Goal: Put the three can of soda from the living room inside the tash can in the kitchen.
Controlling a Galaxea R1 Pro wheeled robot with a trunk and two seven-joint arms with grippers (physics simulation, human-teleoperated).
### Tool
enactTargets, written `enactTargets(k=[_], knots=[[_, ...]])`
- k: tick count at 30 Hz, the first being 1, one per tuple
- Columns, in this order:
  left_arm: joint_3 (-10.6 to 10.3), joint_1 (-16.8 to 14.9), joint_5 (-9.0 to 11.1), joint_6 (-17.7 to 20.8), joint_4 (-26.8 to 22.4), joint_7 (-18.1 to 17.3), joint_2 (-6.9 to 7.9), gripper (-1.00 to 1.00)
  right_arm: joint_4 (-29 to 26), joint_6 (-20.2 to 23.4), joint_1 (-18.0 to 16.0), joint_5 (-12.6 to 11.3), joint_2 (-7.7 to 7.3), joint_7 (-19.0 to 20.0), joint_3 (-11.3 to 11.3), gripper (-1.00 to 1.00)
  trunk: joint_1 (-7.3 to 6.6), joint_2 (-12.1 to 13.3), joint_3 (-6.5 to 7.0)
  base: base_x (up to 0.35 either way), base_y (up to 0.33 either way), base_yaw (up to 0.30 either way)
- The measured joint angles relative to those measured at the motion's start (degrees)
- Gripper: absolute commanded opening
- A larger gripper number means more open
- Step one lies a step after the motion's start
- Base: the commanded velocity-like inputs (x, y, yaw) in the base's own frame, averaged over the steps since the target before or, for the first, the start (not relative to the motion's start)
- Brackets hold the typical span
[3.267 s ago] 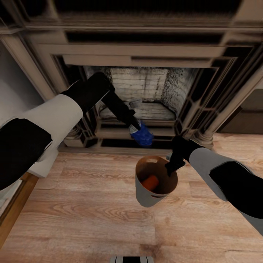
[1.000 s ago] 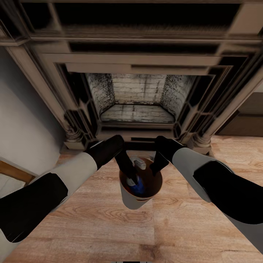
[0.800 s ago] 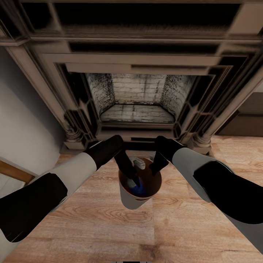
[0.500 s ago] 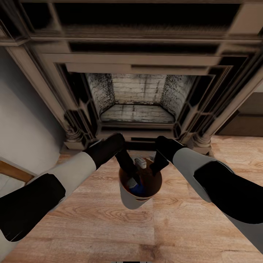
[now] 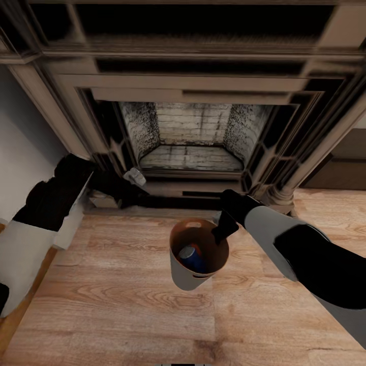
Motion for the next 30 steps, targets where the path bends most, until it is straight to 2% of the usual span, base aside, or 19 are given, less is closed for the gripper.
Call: enactTargets(k=[1,3,5,6,8,11,13,15,16,18,21,24,25,27,30], knots=[[2.87,2.18,-0.46,-0.03,-0.85,-0.66,2.09,1.0,0.03,0.19,0.02,-0.16,-0.9,0.05,-0.36,-1.0,0.0,0.0,-0.01,0.0,0.0,0.0],[4.46,5.12,-1.23,0.0,-1.07,0.36,3.48,1.0,0.01,0.0,0.06,0.29,-2.05,0.04,0.13,-1.0,0.0,0.0,-0.01,0.0,0.0,0.0],[5.06,7.42,-2.08,-0.04,-1.13,2.69,3.86,1.0,-0.02,-0.27,0.08,0.92,-2.92,0.0,0.83,-1.0,0.0,0.0,0.0,0.0,0.0,0.0],[5.44,9.84,-2.93,-1.67,-1.1,6.0,3.99,1.0,-0.02,-0.09,0.1,0.65,-3.85,0.01,0.41,-1.0,0.01,0.0,-0.01,0.0,0.0,0.0],[5.73,12.85,-3.36,-3.81,-1.03,10.01,4.03,1.0,-0.05,-0.12,0.11,0.5,-5.04,0.04,0.32,-1.0,0.0,0.0,-0.01,0.0,0.0,0.0],[6.88,21.37,-3.73,-10.28,-0.63,21.9,4.0,1.0,-0.11,0.42,0.1,-1.15,-9.75,0.32,-2.13,-1.0,0.0,0.0,-0.01,0.0,0.0,0.0],[7.39,23.86,-3.63,-11.91,-0.4,25.88,3.78,1.0,-0.08,0.32,0.13,-0.16,-12.22,0.33,-1.54,-1.0,0.0,0.0,-0.01,0.0,0.0,0.0],[8.09,25.91,-3.43,-13.28,0.32,28.49,2.66,1.0,-0.35,-0.58,0.1,1.9,-14.99,0.11,-2.44,-1.0,0.0,0.0,0.0,0.0,0.0,0.0],[8.48,26.36,-3.38,-13.67,0.51,28.87,2.34,1.0,-0.4,-0.76,0.12,2.33,-15.62,0.13,-1.74,-1.0,0.0,0.0,0.0,0.0,0.0,0.0],[11.15,28.07,-3.3,-14.74,0.91,29.75,1.18,1.0,-0.51,-0.51,0.11,1.68,-17.56,0.23,-3.32,-1.0,0.0,0.0,0.0,0.0,0.0,0.0],[15.14,29.49,-3.28,-16.48,1.42,30.17,-0.62,1.0,-0.23,0.13,0.1,-0.19,-18.56,0.64,-4.68,-1.0,0.0,0.0,0.0,0.0,0.0,0.0],[17.92,30.01,-3.29,-18.5,1.33,30.32,-1.48,1.0,0.13,0.29,0.05,-0.56,-18.72,0.73,-5.23,-1.0,0.44,-0.79,-0.36,0.0,0.0,0.0],[19.46,30.19,-3.31,-19.11,1.03,30.37,-1.78,1.0,0.67,0.34,0.01,-0.6,-18.9,0.75,-5.26,-1.0,0.66,-1.19,-0.54,0.0,0.0,0.0],[20.49,30.3,-3.45,-19.48,0.76,30.44,-1.98,1.0,1.49,0.17,-0.03,-0.08,-19.04,0.76,-4.45,-1.0,1.1,-1.99,-0.9,0.0,0.0,0.0],[20.99,30.35,-3.37,-19.6,-0.02,30.48,-2.06,1.0,2.05,-0.15,-0.06,0.91,-19.2,0.69,-3.25,-1.0,1.76,-3.19,-1.44,0.0,0.0,0.0]])
